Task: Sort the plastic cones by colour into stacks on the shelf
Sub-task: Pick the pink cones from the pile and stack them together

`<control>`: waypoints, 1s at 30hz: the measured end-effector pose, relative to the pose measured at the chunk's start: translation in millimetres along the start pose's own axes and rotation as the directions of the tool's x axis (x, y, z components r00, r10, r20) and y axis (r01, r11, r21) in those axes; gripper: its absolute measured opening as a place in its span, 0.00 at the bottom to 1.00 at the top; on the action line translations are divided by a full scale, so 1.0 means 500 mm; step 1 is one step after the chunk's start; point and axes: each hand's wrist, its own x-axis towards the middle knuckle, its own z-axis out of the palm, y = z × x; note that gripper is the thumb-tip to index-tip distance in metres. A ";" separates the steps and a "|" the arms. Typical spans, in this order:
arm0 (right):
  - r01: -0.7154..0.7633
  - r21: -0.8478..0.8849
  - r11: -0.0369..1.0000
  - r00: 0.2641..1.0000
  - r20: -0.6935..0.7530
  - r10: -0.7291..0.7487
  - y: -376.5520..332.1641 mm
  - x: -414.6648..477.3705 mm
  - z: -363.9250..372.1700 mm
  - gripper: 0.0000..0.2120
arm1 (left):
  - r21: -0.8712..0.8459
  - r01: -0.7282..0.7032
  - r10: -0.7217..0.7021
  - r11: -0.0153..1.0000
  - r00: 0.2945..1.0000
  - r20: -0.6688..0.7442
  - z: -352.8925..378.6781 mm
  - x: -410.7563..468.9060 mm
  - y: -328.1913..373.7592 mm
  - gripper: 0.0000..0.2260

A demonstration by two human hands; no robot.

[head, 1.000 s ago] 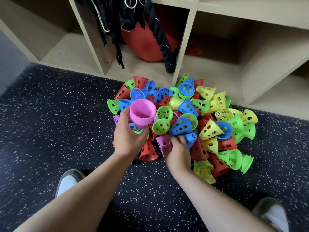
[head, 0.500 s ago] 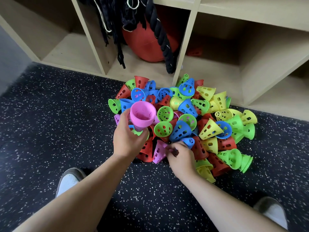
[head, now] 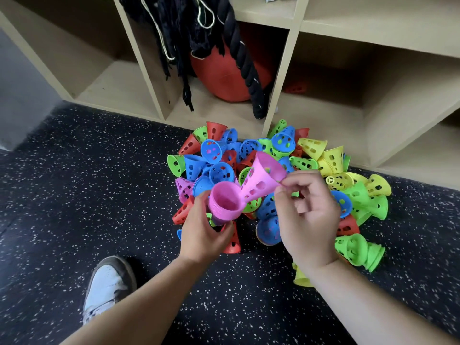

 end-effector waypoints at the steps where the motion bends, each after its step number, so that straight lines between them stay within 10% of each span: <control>1: 0.056 -0.041 0.998 0.997 0.050 -0.054 -0.002 0.000 0.003 0.02 | 0.003 -0.021 0.021 1.000 1.000 0.012 0.003 -0.003 0.001 0.32; 11: 0.128 -0.194 0.973 0.961 0.268 -0.073 0.048 -0.032 0.016 0.10 | -0.036 -0.075 0.076 0.997 0.997 0.009 -0.001 0.011 -0.001 0.30; 18: -0.363 -0.286 0.887 0.832 0.329 0.447 0.080 -0.049 0.052 0.42 | -0.120 -0.168 0.168 0.978 0.986 -0.004 -0.003 0.024 -0.017 0.31; 26: -0.369 -0.319 0.873 0.856 0.249 0.453 0.086 -0.045 0.067 0.32 | -0.043 -0.380 0.381 0.924 0.909 0.166 -0.021 0.036 -0.030 0.31; 30: -0.395 -0.270 0.878 0.866 0.209 0.454 0.088 -0.041 0.062 0.30 | 0.165 -0.262 0.252 0.951 0.964 0.079 -0.055 0.071 -0.068 0.23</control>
